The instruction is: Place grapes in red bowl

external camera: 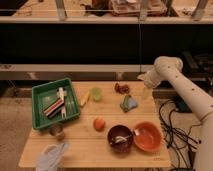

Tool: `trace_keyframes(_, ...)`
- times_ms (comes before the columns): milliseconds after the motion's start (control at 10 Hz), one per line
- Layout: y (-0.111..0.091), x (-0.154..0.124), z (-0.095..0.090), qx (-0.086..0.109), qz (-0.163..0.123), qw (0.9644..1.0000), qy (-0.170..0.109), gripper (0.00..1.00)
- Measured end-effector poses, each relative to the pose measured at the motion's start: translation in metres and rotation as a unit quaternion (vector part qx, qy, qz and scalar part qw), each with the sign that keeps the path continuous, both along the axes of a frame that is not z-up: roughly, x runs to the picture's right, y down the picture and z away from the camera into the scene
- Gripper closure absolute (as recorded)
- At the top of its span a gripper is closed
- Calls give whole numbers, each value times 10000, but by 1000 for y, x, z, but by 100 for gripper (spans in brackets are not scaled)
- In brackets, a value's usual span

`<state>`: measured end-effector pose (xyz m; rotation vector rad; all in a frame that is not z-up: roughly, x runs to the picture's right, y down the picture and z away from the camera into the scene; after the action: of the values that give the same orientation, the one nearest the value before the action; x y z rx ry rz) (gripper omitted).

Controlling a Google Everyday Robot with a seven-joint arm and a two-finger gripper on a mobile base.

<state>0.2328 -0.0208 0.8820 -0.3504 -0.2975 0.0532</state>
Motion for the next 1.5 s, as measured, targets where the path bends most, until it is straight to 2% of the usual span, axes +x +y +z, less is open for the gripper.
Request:
trace_keyframes(100, -12, -3, 8, 214, 208, 9995, -71, 20)
trace_keyframes(200, -19, -6, 14, 342, 425, 9984, -119, 20)
trace_keyframes(300, -22, -8, 25, 468, 765, 9959, -150, 20)
trace_keyframes(500, -23, -14, 49, 512, 1036, 9932, -155, 20)
trace_keyframes(700, -24, -27, 72, 449, 1070, 9931, -156, 20)
trace_keyframes(900, -25, -31, 86, 354, 1135, 9928, -165, 20)
trace_keyframes(1200, -24, -33, 99, 260, 1131, 9931, -172, 20)
trace_keyframes(1500, -16, -38, 114, 160, 966, 9948, -263, 20)
